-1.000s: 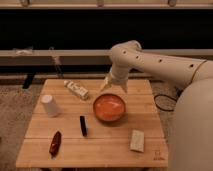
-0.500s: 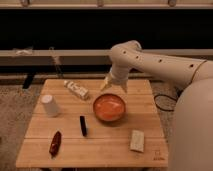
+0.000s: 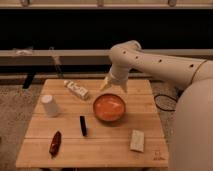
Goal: Place the ceramic cup over the eraser
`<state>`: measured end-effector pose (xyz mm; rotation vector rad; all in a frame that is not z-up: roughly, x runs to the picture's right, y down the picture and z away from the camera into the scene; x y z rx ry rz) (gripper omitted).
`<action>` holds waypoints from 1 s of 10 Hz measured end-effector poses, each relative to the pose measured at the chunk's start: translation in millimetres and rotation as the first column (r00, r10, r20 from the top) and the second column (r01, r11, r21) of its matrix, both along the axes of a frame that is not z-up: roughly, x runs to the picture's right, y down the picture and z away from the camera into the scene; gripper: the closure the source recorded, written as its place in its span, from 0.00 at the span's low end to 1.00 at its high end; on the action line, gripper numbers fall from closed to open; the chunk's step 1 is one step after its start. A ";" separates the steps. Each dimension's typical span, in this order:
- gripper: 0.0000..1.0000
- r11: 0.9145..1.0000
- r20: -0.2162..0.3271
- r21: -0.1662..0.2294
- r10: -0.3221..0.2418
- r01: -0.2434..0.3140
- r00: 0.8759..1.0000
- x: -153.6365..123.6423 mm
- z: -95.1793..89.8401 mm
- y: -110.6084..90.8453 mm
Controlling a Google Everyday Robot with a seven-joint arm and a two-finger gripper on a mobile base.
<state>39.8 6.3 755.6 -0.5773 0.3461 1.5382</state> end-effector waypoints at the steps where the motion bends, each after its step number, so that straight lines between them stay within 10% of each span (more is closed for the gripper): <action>1: 0.20 0.999 0.021 0.012 -0.031 0.031 0.999 -16.1 -7.1 -1.3; 5: 0.20 0.978 0.126 0.060 -0.206 0.199 0.970 -118.0 -45.8 17.6; 8: 0.20 0.940 0.203 0.105 -0.341 0.325 0.918 -203.4 -58.4 30.3; 10: 0.20 0.900 0.260 0.141 -0.436 0.412 0.862 -257.2 -53.7 37.2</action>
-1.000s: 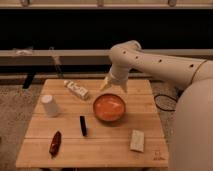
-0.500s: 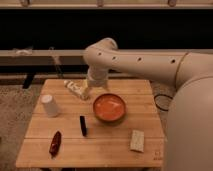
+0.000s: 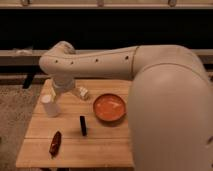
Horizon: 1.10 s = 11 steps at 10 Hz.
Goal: Place the ceramic cup over the eraser
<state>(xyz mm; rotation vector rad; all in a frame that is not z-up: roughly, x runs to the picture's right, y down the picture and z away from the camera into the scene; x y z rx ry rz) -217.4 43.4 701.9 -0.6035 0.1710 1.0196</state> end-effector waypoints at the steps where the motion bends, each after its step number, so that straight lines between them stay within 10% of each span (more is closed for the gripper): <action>1: 0.20 1.000 0.029 0.004 -0.030 0.029 0.999 -17.0 3.6 2.5; 4: 0.20 0.993 0.137 0.021 -0.121 0.120 0.983 -68.5 27.9 16.8; 11: 0.20 0.975 0.154 0.034 -0.223 0.220 0.963 -124.8 77.2 38.0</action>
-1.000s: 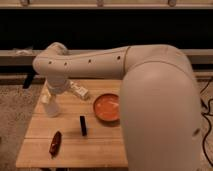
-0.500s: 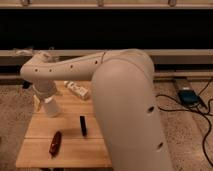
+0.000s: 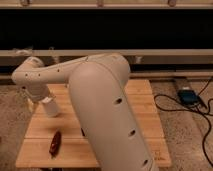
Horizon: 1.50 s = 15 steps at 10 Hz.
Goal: Place the ceramic cup over the eraser
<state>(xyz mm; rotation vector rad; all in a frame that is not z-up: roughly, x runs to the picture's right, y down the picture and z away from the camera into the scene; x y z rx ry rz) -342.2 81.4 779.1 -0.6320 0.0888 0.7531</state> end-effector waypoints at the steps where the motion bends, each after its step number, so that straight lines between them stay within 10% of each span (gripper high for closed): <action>1: 0.20 1.000 -0.007 0.001 -0.011 0.011 1.000 -9.3 6.3 3.5; 10: 0.20 0.999 -0.094 -0.004 0.037 -0.038 0.995 -6.6 41.5 -26.8; 15: 0.29 0.999 -0.167 -0.023 -0.031 0.028 0.985 -9.1 63.9 -9.2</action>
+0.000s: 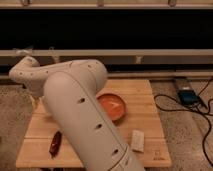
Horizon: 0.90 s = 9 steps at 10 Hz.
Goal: Place the ceramic cup over the eraser
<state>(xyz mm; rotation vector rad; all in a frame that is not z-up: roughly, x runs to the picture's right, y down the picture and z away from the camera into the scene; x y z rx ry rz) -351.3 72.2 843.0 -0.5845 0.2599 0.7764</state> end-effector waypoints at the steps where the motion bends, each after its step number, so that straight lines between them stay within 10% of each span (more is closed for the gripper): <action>1: 0.38 1.000 -0.009 0.005 -0.008 0.008 1.000 1.0 2.3 0.1; 6: 0.89 1.000 -0.020 -0.014 0.016 -0.016 1.000 20.6 -4.8 -1.3; 9: 1.00 1.000 0.015 -0.010 0.030 -0.030 0.999 52.3 -36.9 -5.0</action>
